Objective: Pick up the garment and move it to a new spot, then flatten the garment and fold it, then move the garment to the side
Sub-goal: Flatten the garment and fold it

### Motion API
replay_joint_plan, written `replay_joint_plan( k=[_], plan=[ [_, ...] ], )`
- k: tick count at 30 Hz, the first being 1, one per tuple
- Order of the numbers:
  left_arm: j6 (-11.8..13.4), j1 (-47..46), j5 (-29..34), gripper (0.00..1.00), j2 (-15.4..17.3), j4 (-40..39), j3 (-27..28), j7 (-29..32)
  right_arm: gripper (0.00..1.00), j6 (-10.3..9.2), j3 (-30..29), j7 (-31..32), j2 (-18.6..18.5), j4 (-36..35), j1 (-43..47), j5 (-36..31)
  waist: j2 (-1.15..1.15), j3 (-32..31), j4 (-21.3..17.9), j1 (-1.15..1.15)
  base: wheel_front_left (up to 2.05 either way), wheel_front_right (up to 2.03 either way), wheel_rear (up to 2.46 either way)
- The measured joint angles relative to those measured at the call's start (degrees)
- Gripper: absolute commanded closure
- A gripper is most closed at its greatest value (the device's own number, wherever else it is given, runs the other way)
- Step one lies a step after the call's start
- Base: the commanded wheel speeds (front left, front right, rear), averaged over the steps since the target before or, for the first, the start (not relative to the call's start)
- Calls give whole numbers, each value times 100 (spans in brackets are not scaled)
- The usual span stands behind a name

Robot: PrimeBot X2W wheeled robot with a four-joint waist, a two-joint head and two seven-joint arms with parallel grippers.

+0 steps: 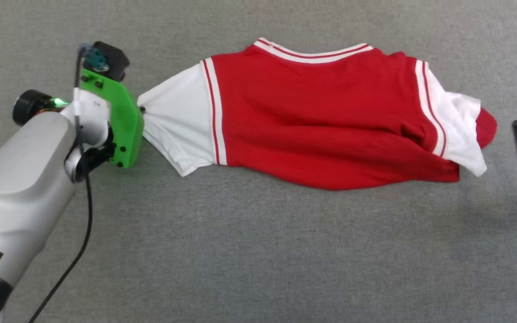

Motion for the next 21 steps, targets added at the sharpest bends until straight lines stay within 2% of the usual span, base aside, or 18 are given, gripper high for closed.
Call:
replay_joint_plan(
  k=[5, 10, 15, 18, 21],
  plan=[
    [0, 120, -62, 100, 274, 94, 86, -536, 0, 0, -207, 194, -436, -38, -121, 12, 0, -214, 235, 0, 0, 0, 0],
    [3, 275, -124, 100, 455, 104, 138, -860, 0, 0, -23, 758, -1063, -93, -542, 154, 0, -350, 477, 0, 0, 0, 0],
    [34, 316, -140, 100, 422, -24, 143, -1028, 0, 0, 715, 1903, -1844, 78, -1326, 668, 0, -386, 702, 0, 0, 0, 0],
    [85, 313, -112, 100, 383, -92, 125, -1098, 0, 0, 1245, 2672, -2126, 315, -1884, 1133, 0, -345, 790, 0, 0, 0, 0],
    [156, 283, 24, 100, 310, -196, 120, -1177, 0, 0, 1895, 3747, -2338, 670, -2534, 1650, 0, -239, 861, 0, 0, 0, 0]
  ],
)
